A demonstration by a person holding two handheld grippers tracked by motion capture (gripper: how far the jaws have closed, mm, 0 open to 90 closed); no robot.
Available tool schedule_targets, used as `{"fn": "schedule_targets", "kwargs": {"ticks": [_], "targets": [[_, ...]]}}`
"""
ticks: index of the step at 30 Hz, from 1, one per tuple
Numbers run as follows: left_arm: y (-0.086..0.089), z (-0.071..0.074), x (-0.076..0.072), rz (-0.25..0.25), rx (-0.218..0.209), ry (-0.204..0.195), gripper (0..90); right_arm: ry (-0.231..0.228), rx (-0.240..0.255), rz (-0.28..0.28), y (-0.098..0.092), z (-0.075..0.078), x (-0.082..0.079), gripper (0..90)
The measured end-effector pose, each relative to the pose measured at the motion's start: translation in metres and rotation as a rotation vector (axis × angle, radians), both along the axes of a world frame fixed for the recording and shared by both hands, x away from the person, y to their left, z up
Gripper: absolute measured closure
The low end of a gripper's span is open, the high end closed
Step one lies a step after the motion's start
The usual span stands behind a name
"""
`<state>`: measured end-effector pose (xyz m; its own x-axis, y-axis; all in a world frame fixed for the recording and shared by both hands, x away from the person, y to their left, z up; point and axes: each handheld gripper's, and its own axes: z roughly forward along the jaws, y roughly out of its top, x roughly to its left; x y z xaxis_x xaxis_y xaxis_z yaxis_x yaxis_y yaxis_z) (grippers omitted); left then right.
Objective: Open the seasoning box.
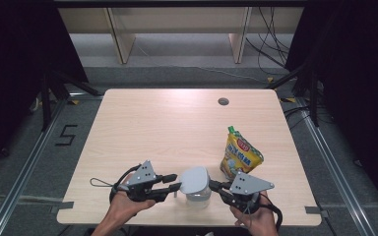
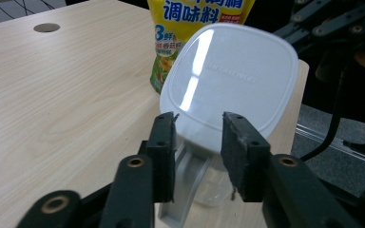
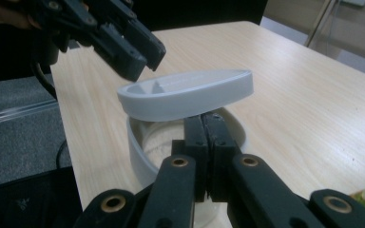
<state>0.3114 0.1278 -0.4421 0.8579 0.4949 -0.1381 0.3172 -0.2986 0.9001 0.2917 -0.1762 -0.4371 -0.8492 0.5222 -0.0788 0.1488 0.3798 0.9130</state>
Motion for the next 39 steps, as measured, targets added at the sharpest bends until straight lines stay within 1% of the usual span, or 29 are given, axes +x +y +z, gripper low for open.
{"fn": "schedule_targets", "kwargs": {"ticks": [2,3,4,6,7,8,9,10,12,14,16,17,18,19,20,21,22,23,24,26,27,28,29,30,31,32,33,38,39], "targets": [[0.004,-0.003,0.000,-0.023,0.014,-0.011,55.9,-0.009,-0.007,0.021,0.002,0.003,0.001,90.0],[0.005,-0.005,-0.002,-0.008,0.022,0.004,52.3,-0.023,-0.004,0.012,0.004,0.004,0.001,90.0],[0.005,-0.008,-0.004,0.004,0.015,0.022,48.3,-0.027,-0.015,0.014,0.005,0.006,0.000,90.0],[0.007,-0.013,-0.005,-0.004,0.044,0.022,40.6,-0.028,-0.008,0.017,0.008,0.008,0.000,90.0],[0.009,-0.015,-0.006,-0.010,0.056,0.018,36.4,-0.062,-0.007,0.025,0.010,0.010,0.002,90.0],[0.009,-0.018,-0.007,-0.009,0.056,0.028,33.2,-0.030,-0.005,0.017,0.010,0.011,0.000,90.0],[0.010,-0.021,-0.009,-0.001,0.059,0.040,31.3,-0.026,0.001,0.011,0.012,0.012,-0.001,90.0],[0.012,-0.023,-0.010,0.004,0.080,0.030,29.7,-0.046,-0.009,0.026,0.014,0.014,0.000,90.0],[0.016,-0.028,-0.012,0.014,0.095,0.032,26.7,-0.041,-0.015,0.036,0.016,0.016,0.000,90.0],[0.021,-0.033,-0.014,0.030,0.101,0.046,24.3,-0.063,-0.008,0.041,0.022,0.019,0.001,90.0],[0.025,-0.039,-0.016,0.055,0.112,0.046,23.2,-0.059,-0.008,0.046,0.024,0.020,0.001,90.0],[0.028,-0.041,-0.018,0.063,0.129,0.045,22.1,-0.051,-0.003,0.040,0.026,0.020,0.001,90.0],[0.031,-0.044,-0.019,0.066,0.123,0.049,22.1,-0.062,0.002,0.050,0.029,0.021,0.001,89.9],[0.033,-0.046,-0.020,0.072,0.112,0.060,22.1,-0.057,-0.014,0.063,0.032,0.022,0.001,89.8],[0.034,-0.048,-0.021,0.077,0.104,0.056,22.0,-0.062,-0.008,0.063,0.035,0.023,0.000,89.8],[0.036,-0.047,-0.022,0.081,0.127,0.060,22.0,-0.076,-0.014,0.067,0.037,0.023,0.001,89.8],[0.037,-0.049,-0.024,0.087,0.117,0.069,22.0,-0.068,-0.008,0.069,0.039,0.024,0.000,89.8],[0.037,-0.051,-0.025,0.087,0.117,0.073,22.0,-0.064,-0.016,0.084,0.042,0.025,0.000,89.8],[0.039,-0.051,-0.025,0.083,0.132,0.077,22.0,-0.066,-0.012,0.077,0.044,0.025,-0.001,89.7],[0.038,-0.052,-0.025,0.087,0.139,0.075,22.0,-0.072,-0.019,0.085,0.050,0.025,-0.001,89.7],[0.039,-0.052,-0.025,0.085,0.156,0.072,22.0,-0.071,-0.023,0.092,0.052,0.025,-0.001,89.7],[0.037,-0.053,-0.025,0.087,0.131,0.070,22.0,-0.066,-0.024,0.092,0.054,0.025,-0.002,89.7],[0.037,-0.053,-0.025,0.080,0.146,0.071,22.0,-0.071,-0.032,0.107,0.054,0.025,-0.002,89.7],[0.035,-0.054,-0.026,0.085,0.138,0.082,22.0,-0.061,-0.028,0.103,0.055,0.025,-0.002,89.6],[0.036,-0.054,-0.025,0.075,0.150,0.079,22.0,-0.058,-0.027,0.103,0.055,0.025,-0.003,89.5],[0.034,-0.056,-0.025,0.076,0.135,0.072,22.0,-0.062,-0.030,0.103,0.054,0.025,-0.002,89.4],[0.035,-0.056,-0.025,0.067,0.144,0.062,22.0,-0.065,-0.021,0.095,0.053,0.024,-0.002,89.2],[0.035,-0.055,-0.025,0.067,0.151,0.058,22.0,-0.066,-0.016,0.079,0.045,0.022,-0.001,87.7],[0.036,-0.055,-0.024,0.066,0.176,0.042,21.9,-0.060,-0.015,0.075,0.042,0.022,-0.001,87.1]]}}
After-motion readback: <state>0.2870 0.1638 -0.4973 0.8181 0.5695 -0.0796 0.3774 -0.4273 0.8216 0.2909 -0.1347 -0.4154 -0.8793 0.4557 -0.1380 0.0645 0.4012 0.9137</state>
